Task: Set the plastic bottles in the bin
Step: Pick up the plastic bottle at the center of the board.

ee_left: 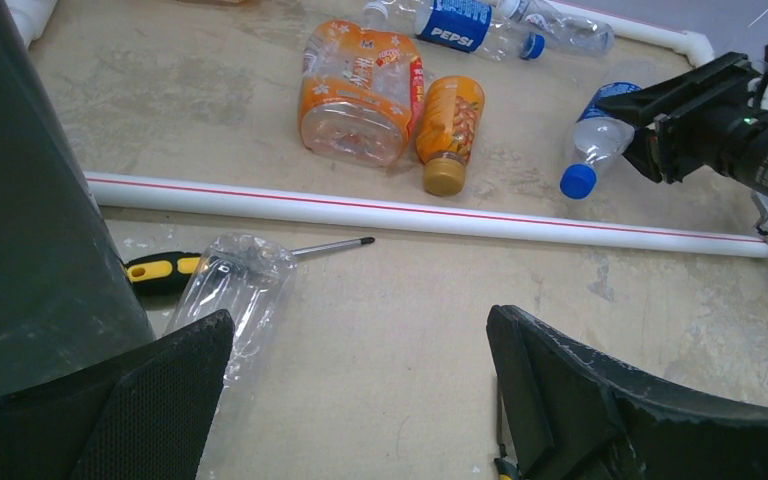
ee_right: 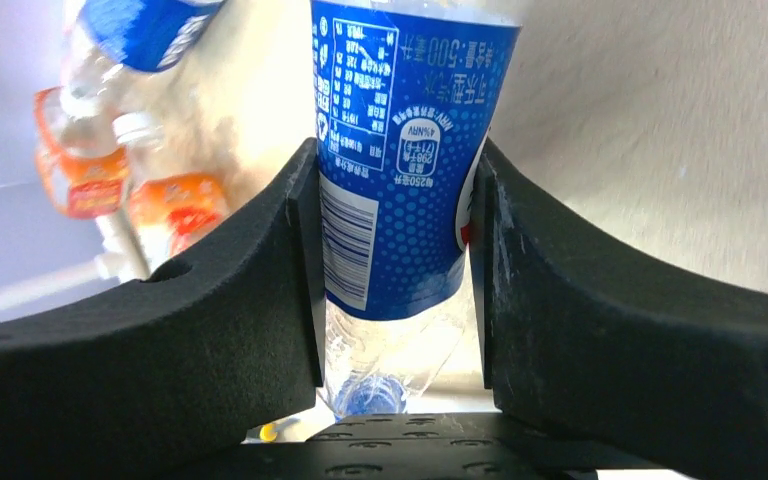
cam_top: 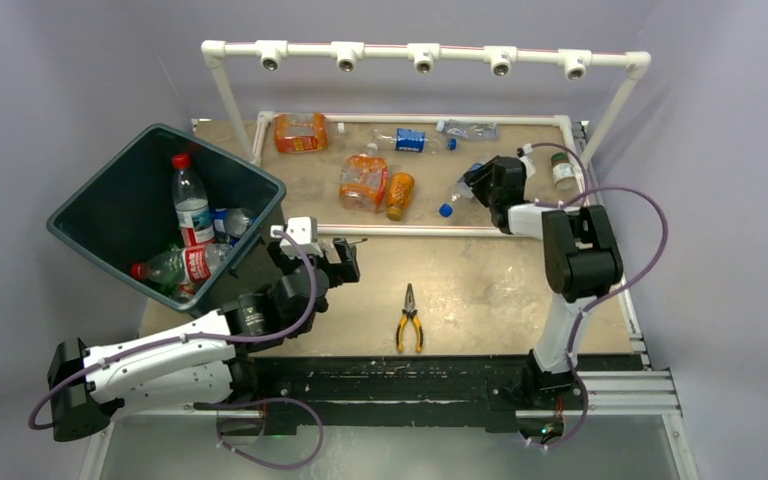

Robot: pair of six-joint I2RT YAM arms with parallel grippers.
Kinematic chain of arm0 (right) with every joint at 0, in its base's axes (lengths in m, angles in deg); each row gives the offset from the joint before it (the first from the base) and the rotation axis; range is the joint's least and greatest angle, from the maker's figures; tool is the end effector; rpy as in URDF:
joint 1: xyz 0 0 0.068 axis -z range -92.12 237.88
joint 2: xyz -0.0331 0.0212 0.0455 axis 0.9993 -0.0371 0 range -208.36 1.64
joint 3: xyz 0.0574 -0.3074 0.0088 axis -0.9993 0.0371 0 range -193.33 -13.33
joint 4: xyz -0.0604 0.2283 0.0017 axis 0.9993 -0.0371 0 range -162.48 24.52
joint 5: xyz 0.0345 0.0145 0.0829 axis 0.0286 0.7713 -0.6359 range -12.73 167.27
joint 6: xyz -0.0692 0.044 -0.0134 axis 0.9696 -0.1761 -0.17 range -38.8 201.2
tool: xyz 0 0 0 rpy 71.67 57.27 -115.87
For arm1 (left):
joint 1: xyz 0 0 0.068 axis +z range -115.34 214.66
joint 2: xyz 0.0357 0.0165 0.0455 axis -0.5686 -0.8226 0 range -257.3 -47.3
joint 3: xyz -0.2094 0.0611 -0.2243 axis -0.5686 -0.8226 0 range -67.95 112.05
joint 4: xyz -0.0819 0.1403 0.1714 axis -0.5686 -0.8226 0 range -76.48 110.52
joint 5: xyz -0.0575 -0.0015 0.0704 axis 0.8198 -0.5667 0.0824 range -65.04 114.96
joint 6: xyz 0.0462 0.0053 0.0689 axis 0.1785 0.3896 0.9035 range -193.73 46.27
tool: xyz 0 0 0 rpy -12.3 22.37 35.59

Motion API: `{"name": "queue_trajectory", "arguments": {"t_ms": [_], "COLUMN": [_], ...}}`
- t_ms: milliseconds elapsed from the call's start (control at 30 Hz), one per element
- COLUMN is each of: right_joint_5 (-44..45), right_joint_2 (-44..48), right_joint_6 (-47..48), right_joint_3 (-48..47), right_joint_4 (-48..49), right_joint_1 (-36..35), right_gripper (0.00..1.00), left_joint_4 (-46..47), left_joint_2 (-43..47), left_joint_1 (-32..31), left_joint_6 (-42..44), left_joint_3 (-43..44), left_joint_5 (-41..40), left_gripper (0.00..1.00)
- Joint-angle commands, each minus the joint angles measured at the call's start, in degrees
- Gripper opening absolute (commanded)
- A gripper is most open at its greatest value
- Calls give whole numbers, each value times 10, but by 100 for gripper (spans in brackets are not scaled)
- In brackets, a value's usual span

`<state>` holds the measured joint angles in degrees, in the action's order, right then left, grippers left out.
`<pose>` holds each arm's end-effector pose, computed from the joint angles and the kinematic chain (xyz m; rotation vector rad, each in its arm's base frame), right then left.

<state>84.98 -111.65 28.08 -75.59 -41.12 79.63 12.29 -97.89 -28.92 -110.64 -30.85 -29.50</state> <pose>0.4514 0.0556 0.1968 0.8705 1.8823 0.5322 0.1240 -0.1169 0.3138 -0.1851 1.7899 -0.3263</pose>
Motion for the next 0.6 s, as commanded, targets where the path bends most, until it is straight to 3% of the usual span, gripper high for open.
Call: {"name": "queue_trajectory", "arguments": {"t_ms": [0, 167, 267, 400, 567], "right_joint_5": [-39, -76, -83, -74, -86], "right_joint_2": [126, 278, 399, 567, 782], "right_joint_6": [-29, -34, -6, 17, 29], "right_joint_3": [78, 213, 297, 395, 473], "right_joint_4": [85, 158, 186, 184, 132], "right_joint_1": [-3, -23, -84, -156, -165], "right_gripper": [38, 36, 35, 33, 32], "left_joint_4": [13, 27, 68, 199, 361], "left_joint_2": [19, 20, 28, 51, 50], "left_joint_1": [-4, -4, -4, -4, -4], "left_joint_6": [-18, -28, -22, -42, -36], "left_joint_3": [20, 35, 35, -20, -98], "left_joint_5": [7, 39, 121, 227, 352], "left_gripper": [97, 97, 99, 99, 99]}}
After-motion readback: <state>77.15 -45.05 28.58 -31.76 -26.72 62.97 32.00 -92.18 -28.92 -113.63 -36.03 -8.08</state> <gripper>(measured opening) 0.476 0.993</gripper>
